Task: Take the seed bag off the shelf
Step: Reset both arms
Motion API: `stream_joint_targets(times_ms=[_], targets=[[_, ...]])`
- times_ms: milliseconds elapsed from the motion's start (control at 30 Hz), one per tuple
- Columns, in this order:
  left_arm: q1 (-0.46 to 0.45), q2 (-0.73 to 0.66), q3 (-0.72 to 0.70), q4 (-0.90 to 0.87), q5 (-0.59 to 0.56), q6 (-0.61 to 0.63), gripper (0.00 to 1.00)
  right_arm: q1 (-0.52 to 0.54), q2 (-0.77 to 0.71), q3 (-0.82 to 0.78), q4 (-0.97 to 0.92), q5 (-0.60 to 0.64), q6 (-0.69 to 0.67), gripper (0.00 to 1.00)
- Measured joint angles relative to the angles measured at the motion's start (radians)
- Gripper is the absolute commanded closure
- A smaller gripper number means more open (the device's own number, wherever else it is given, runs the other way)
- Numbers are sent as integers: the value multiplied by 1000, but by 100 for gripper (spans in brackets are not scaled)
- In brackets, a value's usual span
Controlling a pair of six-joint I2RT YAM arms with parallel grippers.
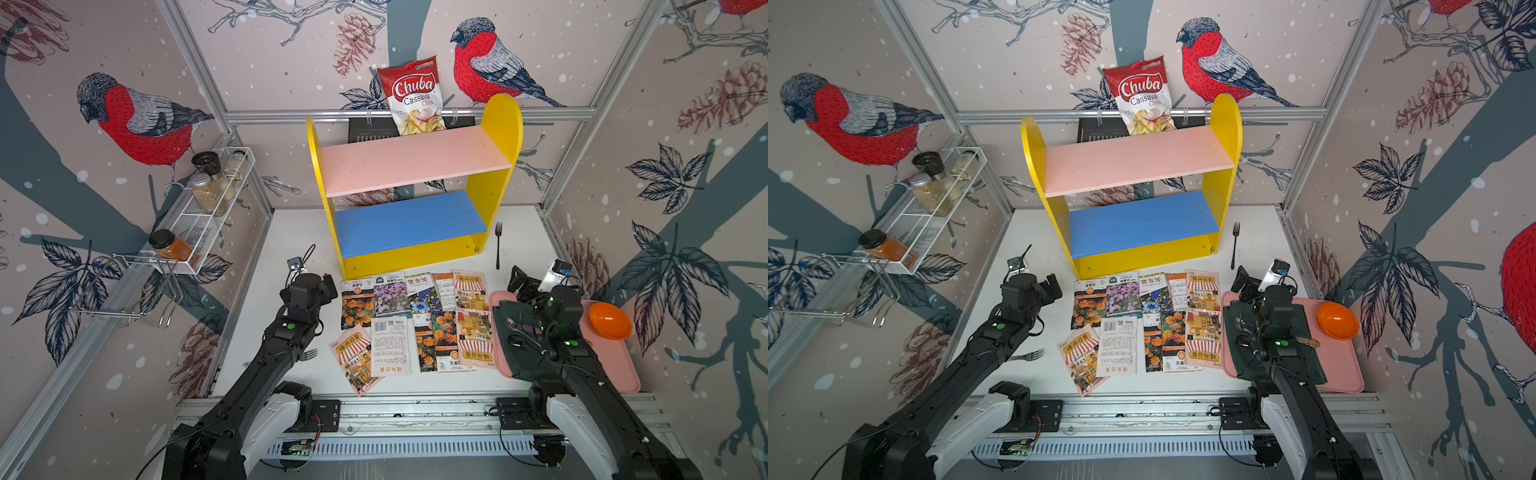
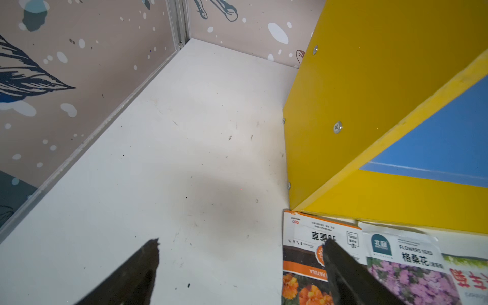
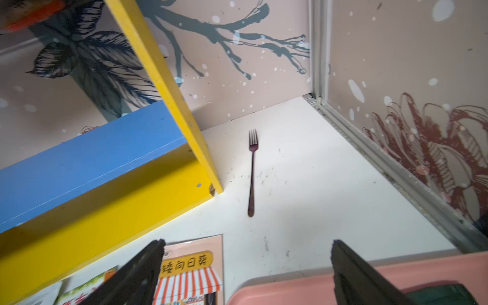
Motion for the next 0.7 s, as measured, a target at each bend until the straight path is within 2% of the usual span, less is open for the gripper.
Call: stream_joint_targets(times_ms=[133, 333, 700], targets=[[58, -35, -96, 161, 25, 71, 4, -39, 95, -50, 166, 4, -38, 0], [101, 6, -149, 342, 70, 135, 3, -51, 251, -57, 357, 7, -84, 0], [187, 129, -243, 643, 124, 207, 3, 3, 489, -55, 601, 16, -156, 0]])
